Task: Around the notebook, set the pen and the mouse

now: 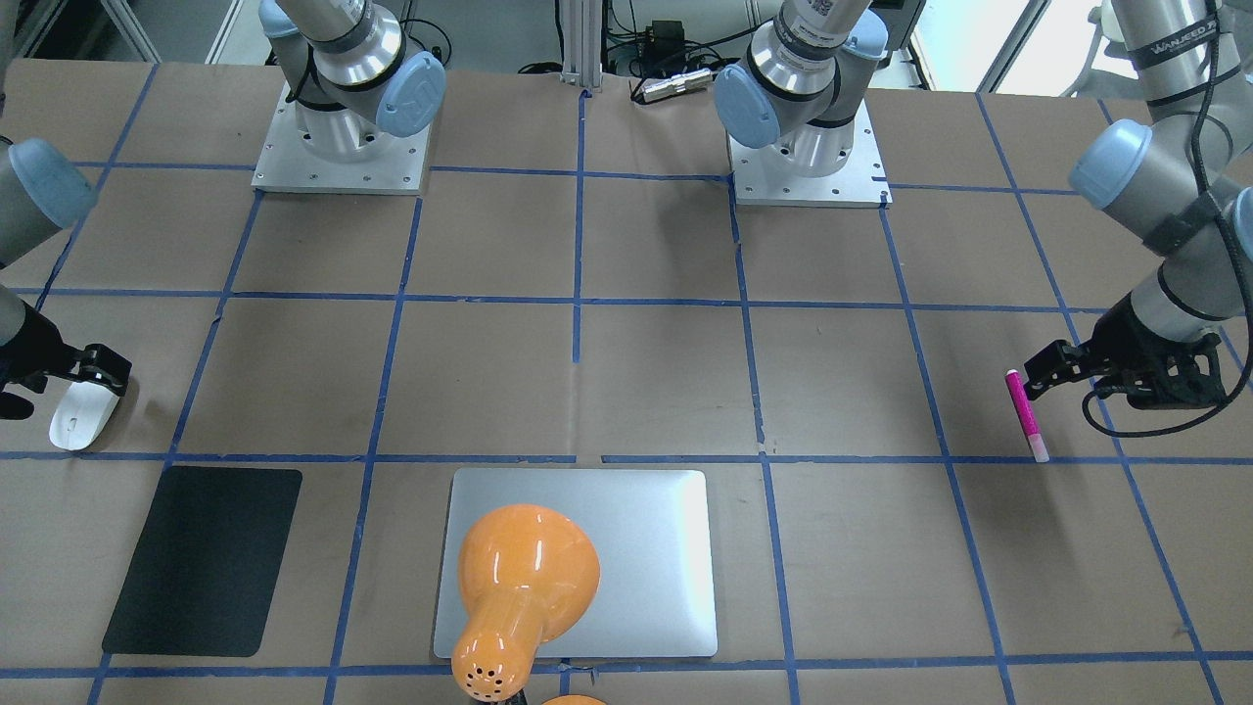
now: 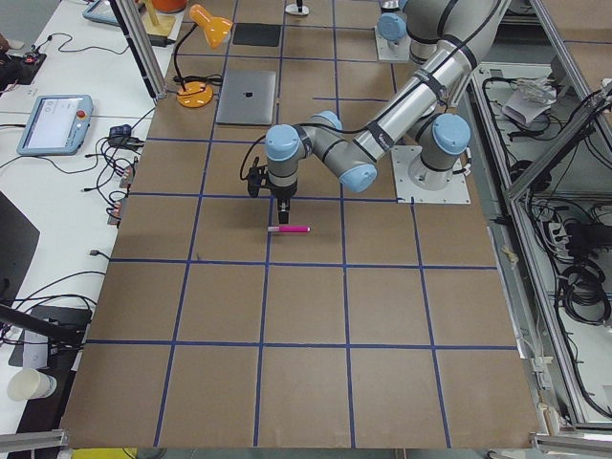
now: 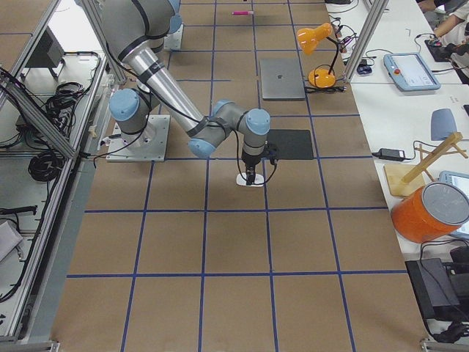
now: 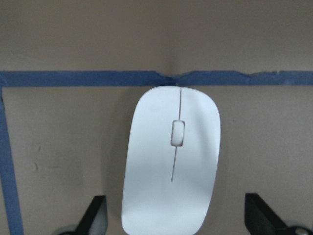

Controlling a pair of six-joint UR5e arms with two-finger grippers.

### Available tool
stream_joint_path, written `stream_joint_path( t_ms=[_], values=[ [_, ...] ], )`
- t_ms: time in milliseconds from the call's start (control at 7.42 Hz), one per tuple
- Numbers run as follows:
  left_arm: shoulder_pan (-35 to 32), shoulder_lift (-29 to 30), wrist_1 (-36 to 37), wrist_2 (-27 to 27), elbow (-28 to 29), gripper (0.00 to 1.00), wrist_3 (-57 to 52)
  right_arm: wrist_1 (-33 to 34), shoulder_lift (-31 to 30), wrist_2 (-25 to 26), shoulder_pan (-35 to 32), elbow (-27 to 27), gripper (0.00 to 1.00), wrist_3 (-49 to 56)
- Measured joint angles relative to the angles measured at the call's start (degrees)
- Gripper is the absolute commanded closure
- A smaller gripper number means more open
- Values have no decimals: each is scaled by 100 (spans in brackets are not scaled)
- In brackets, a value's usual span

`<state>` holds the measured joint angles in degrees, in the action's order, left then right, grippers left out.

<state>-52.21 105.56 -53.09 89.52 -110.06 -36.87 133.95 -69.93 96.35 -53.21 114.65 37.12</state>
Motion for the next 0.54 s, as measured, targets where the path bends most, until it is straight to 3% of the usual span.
stream_joint_path(
  t_ms=[539],
  values=[
    [43,427,245,-35,15,0,-71,1,172,-39,12,-74,0,55]
  ],
)
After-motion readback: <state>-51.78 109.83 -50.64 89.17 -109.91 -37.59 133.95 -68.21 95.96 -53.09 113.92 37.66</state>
